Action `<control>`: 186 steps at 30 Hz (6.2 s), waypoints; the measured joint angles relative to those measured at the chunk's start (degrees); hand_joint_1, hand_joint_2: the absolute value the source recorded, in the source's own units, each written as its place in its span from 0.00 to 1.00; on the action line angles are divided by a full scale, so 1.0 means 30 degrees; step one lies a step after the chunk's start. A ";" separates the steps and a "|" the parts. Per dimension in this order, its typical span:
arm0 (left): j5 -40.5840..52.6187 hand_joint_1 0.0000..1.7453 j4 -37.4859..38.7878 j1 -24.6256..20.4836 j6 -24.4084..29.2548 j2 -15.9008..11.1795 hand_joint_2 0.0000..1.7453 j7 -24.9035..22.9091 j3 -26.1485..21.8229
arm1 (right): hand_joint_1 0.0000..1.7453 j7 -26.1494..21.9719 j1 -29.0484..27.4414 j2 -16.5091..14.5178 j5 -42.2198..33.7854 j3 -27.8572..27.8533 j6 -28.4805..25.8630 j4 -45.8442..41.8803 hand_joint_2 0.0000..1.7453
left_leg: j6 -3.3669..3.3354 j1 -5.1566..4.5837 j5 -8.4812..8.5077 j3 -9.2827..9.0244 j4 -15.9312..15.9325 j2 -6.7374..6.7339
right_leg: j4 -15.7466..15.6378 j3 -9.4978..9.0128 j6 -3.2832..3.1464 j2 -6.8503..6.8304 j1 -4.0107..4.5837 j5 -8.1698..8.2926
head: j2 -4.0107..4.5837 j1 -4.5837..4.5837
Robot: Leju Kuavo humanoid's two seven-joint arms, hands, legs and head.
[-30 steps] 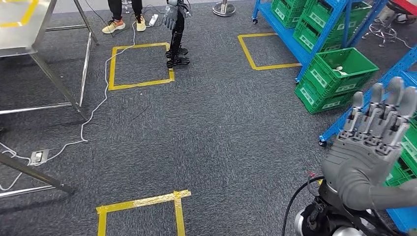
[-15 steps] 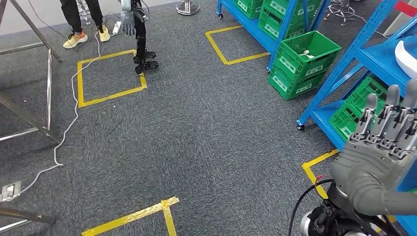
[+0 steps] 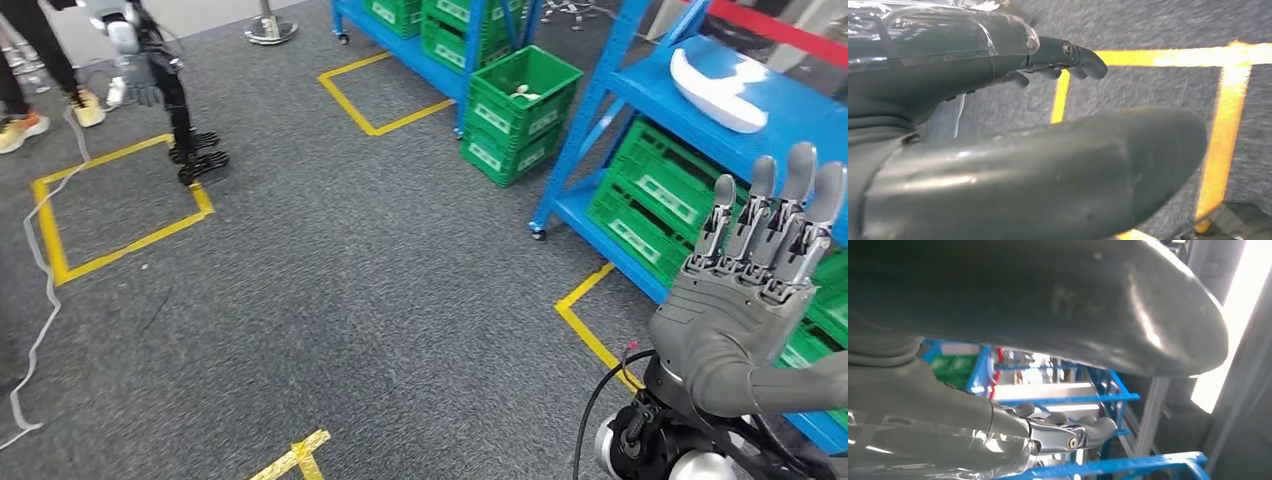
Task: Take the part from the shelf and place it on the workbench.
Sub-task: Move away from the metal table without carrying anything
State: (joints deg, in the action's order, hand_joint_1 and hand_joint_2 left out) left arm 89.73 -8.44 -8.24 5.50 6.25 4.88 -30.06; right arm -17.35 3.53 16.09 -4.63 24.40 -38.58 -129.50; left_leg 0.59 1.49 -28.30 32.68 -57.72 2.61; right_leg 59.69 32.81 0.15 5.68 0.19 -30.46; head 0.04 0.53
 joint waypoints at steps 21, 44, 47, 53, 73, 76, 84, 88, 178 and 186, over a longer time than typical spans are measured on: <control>0.0047 0.00 -0.0066 0.0094 -0.0273 0.0002 0.00 0.0087 0.0652 | 0.00 0.0299 0.0388 -0.0038 0.0374 0.0040 0.0251 0.0352 0.00 | 0.0781 -0.0057 -0.3518 0.1996 -0.5844 -0.0749 | -0.0647 0.0045 -0.0656 -0.1562 -0.0057 0.0766 | 0.0000 -0.0102; 0.0033 0.00 -0.0073 0.0287 -0.0302 -0.0020 0.00 0.0158 0.0996 | 0.00 0.0379 0.0198 -0.0113 0.0355 0.0140 0.0117 0.0541 0.00 | 0.0218 -0.0173 -0.1101 -0.1182 0.0192 -0.2712 | 0.0205 0.0676 0.0368 -0.3003 -0.0163 0.1022 | 0.0004 0.0534; 0.0027 0.00 -0.0075 0.0244 -0.0297 -0.0027 0.00 0.0156 0.1007 | 0.00 0.0379 0.0157 -0.0133 0.0341 0.0160 0.0107 0.0572 0.00 | 0.0491 -0.0282 -0.1249 -0.1382 0.0270 -0.3246 | -0.0498 0.0406 0.0011 -0.3242 0.0022 0.0907 | 0.0002 0.0558; -0.0067 0.00 -0.0149 0.0195 -0.0273 -0.0044 0.00 0.0173 0.1117 | 0.00 0.0246 0.0164 -0.0155 0.0295 0.0195 0.0082 0.0577 0.00 | 0.0751 -0.0134 -0.3475 0.0761 -0.4138 -0.0719 | -0.0713 0.0209 -0.0569 -0.2052 -0.0077 0.0899 | 0.0000 0.0119; -0.2025 0.00 -0.0146 0.0324 -0.0102 0.0016 0.00 0.0105 0.1410 | 0.00 0.0701 -0.1181 -0.0177 -0.1022 0.0177 -0.0158 0.1727 0.00 | -0.0013 -0.0088 -0.0874 -0.0965 0.0314 -0.1713 | 0.1667 0.1509 0.0594 -0.1845 -0.0379 0.0430 | 0.0005 0.0199; -0.2080 0.00 -0.0146 0.0258 0.0013 0.0135 0.00 0.0109 0.1410 | 0.00 0.0647 -0.1500 -0.0186 -0.1290 0.0058 -0.0178 0.2248 0.00 | 0.0161 -0.0158 -0.1058 -0.0993 0.0255 -0.1743 | -0.0721 0.0257 0.0371 -0.1891 -0.0284 0.1039 | 0.0003 0.0177; -0.2095 0.00 -0.0146 0.0296 0.0033 0.0193 0.00 0.0122 0.1410 | 0.00 0.0601 -0.1774 -0.0209 -0.1326 -0.0004 -0.0180 0.3045 0.00 | 0.0038 -0.0163 -0.1007 -0.1040 0.0414 -0.1228 | -0.0762 0.0193 0.0236 -0.2214 -0.0217 0.0837 | 0.0000 -0.0229; -0.2095 0.00 -0.0146 0.0313 0.0033 0.0208 0.00 0.0124 0.1410 | 0.00 0.0653 -0.1784 -0.0215 -0.1306 -0.0015 -0.0191 0.3355 0.00 | 0.0247 -0.0154 -0.0976 -0.1044 0.0464 -0.1135 | -0.0726 0.0186 0.0145 -0.2321 -0.0204 0.0777 | 0.0000 -0.0254; -0.0989 0.00 -0.0146 0.0916 -0.1306 0.0608 0.00 -0.0563 0.3042 | 0.00 0.3723 0.0796 -0.4280 -0.8910 0.2349 0.6581 3.8568 0.00 | -0.0342 -0.0220 -0.1122 -0.1063 0.0020 -0.0829 | 0.1435 0.0608 0.1051 -0.1850 -0.0577 0.0099 | 0.0007 0.0057; -0.0991 0.00 -0.0146 0.0918 -0.1304 0.0599 0.00 -0.0521 0.3049 | 0.00 0.3741 0.0530 -0.4300 -0.8918 0.2450 0.6559 3.8645 0.00 | 0.0576 -0.0132 -0.1434 -0.0436 -0.2146 -0.0868 | -0.0875 -0.1187 -0.0174 -0.1858 -0.0436 -0.0264 | 0.0004 -0.0291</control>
State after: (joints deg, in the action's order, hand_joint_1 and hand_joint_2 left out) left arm 86.76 -8.87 -5.49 1.58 8.04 3.32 -20.92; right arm -6.13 5.12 3.19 -31.38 31.75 -18.91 -13.57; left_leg 2.32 1.09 -32.60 31.37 -64.16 0.01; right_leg 57.06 29.25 -0.37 0.10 -1.12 -31.26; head 0.05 -0.34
